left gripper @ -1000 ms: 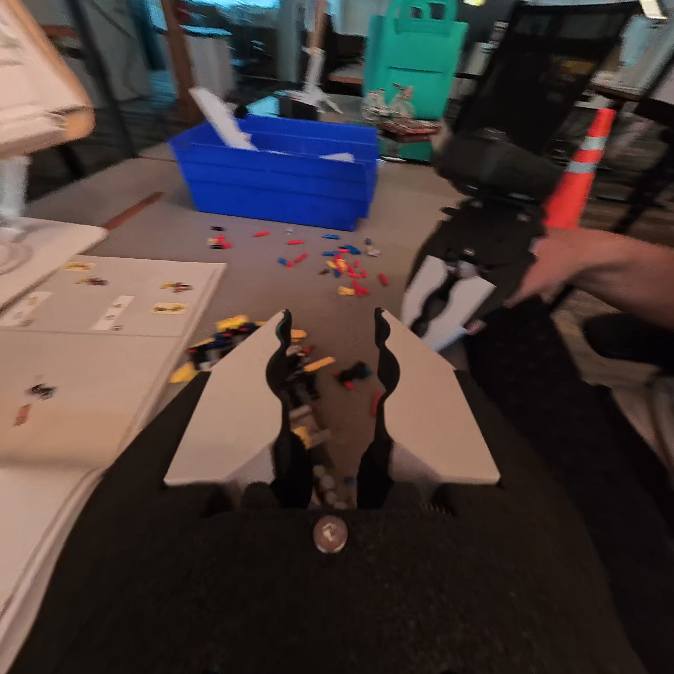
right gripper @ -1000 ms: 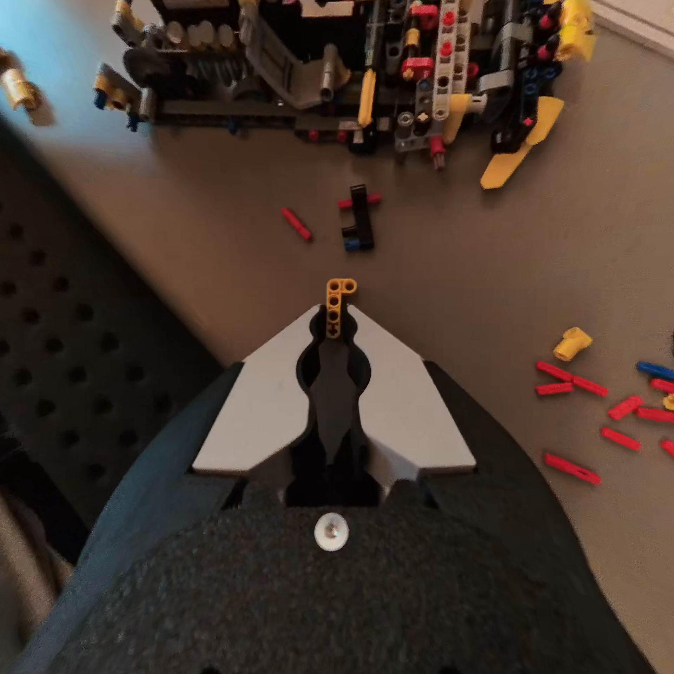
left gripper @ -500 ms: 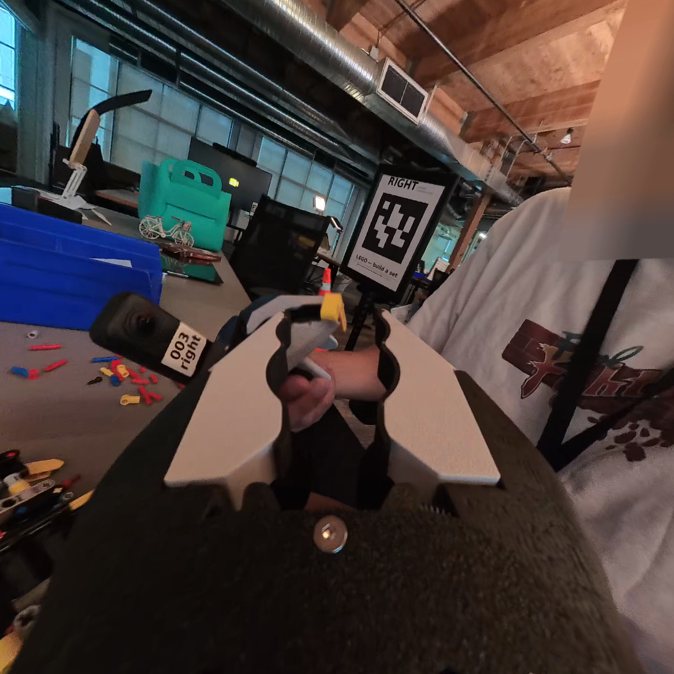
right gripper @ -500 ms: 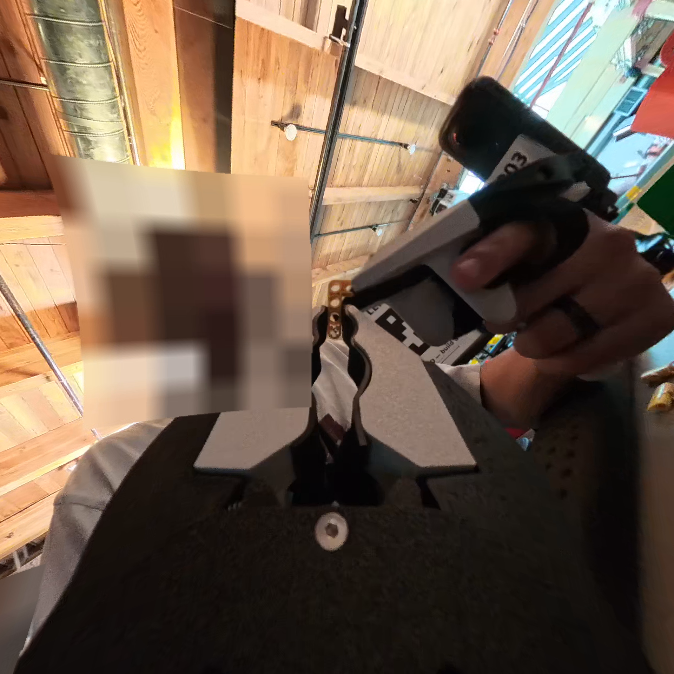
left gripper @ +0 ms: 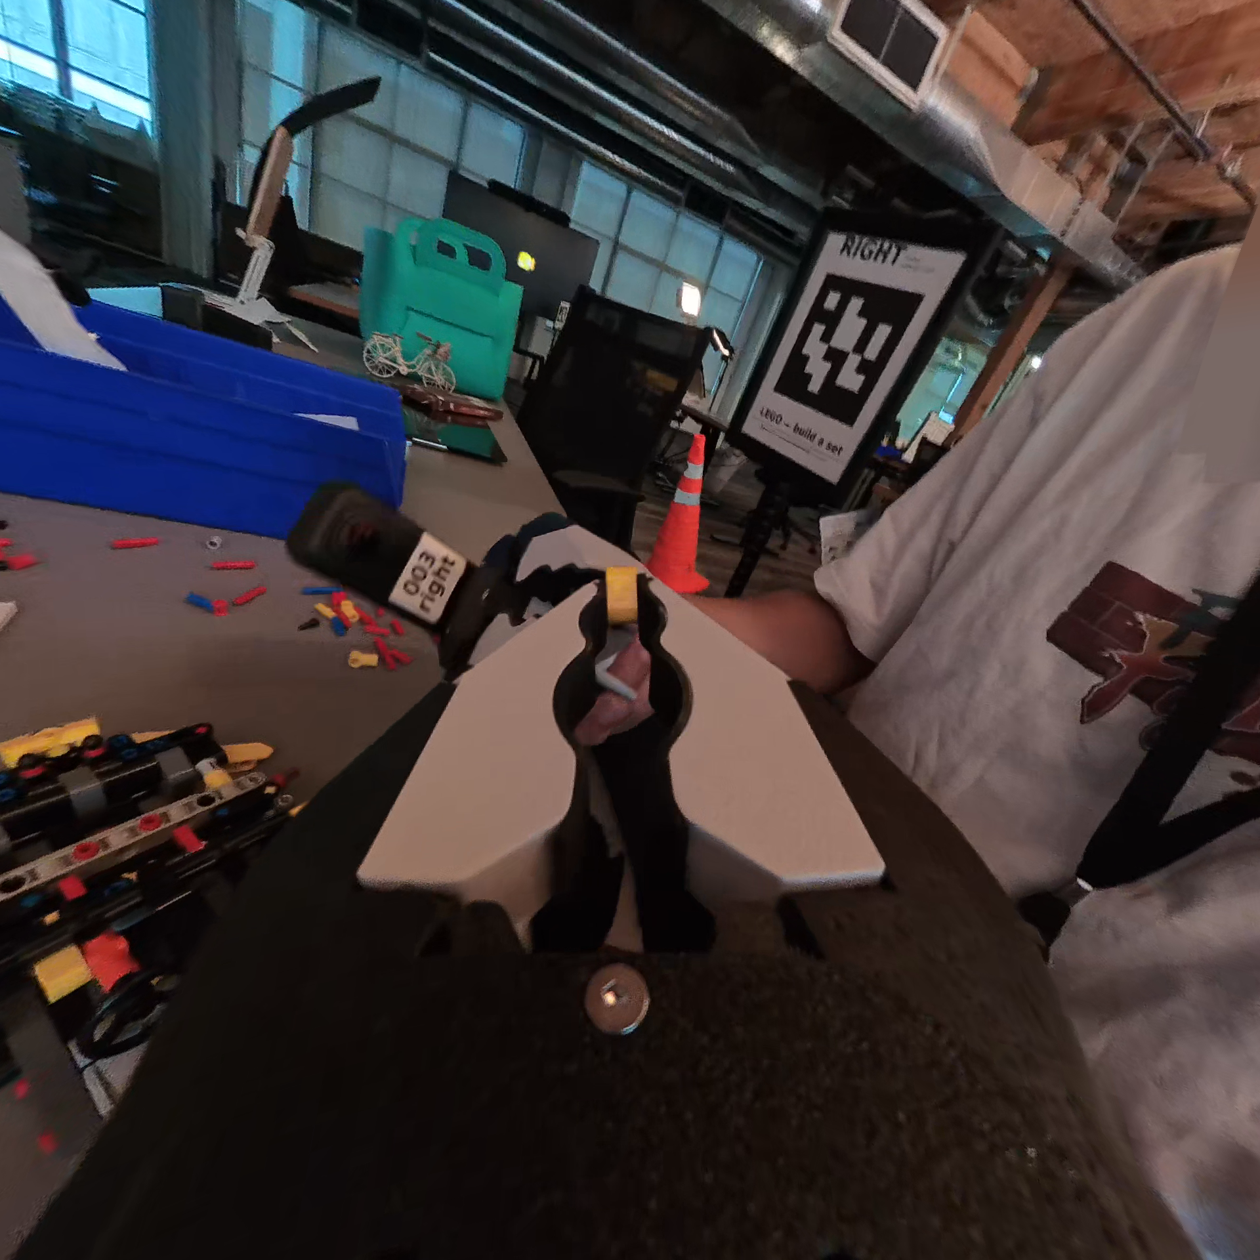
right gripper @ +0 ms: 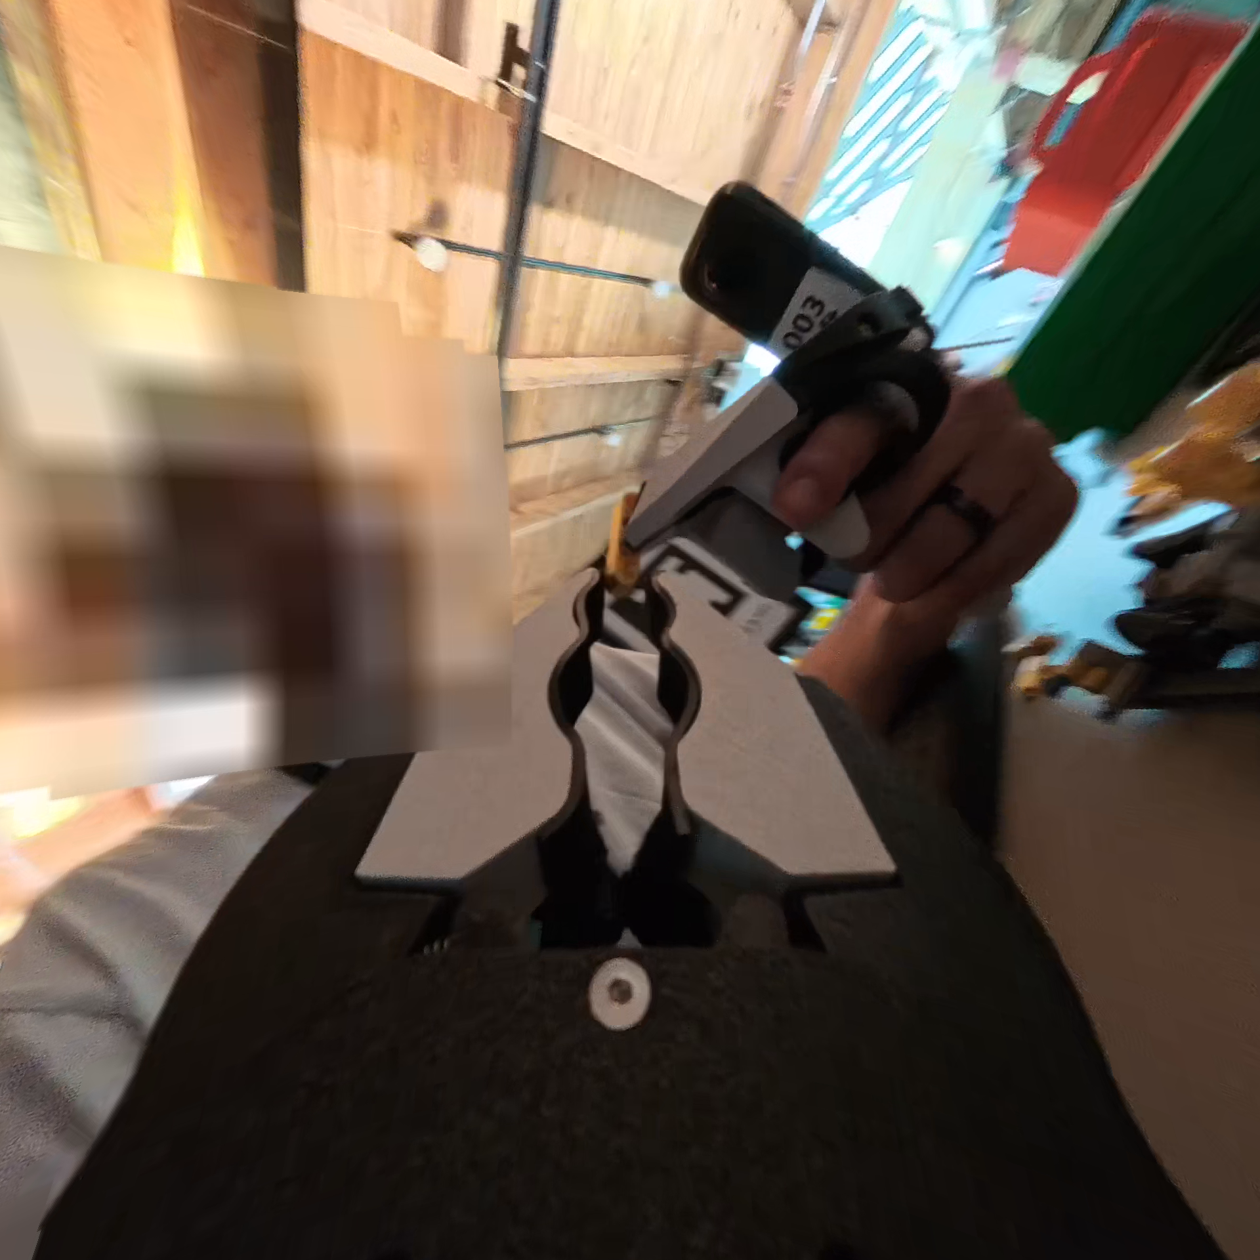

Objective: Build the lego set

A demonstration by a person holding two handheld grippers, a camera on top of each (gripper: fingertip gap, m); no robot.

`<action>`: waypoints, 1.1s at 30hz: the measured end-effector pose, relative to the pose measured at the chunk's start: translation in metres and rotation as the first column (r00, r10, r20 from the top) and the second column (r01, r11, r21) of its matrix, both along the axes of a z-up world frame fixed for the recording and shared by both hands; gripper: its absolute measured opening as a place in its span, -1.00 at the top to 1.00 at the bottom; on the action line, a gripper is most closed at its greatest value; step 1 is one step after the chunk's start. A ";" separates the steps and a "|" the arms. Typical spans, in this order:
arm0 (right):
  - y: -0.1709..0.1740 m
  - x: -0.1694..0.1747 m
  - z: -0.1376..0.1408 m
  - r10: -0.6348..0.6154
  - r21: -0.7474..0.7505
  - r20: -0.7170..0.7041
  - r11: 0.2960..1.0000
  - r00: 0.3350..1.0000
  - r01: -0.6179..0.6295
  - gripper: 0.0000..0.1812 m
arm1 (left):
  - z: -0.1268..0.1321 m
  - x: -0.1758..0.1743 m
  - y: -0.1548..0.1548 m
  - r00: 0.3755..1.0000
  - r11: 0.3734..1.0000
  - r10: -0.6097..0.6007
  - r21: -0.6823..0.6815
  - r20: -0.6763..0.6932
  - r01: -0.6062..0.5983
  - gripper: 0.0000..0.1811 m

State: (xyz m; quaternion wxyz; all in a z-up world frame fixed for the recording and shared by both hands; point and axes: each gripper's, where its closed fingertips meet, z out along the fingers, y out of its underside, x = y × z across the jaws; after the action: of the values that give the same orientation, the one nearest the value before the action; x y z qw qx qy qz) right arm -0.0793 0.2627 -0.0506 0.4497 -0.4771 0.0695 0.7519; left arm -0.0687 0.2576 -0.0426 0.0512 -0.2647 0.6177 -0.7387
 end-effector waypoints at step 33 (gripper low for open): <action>0.006 0.024 -0.085 -0.249 0.156 0.928 0.936 0.278 0.316 0.80 | -0.051 0.017 0.013 0.978 0.975 0.093 0.217 -0.187 -0.051 0.91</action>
State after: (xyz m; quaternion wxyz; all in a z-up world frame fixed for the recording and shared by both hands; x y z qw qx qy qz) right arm -0.0552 0.2686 -0.1354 0.5181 -0.8137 -0.0964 0.2454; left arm -0.0521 0.2705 -0.0937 0.0449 -0.3516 0.6844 -0.6372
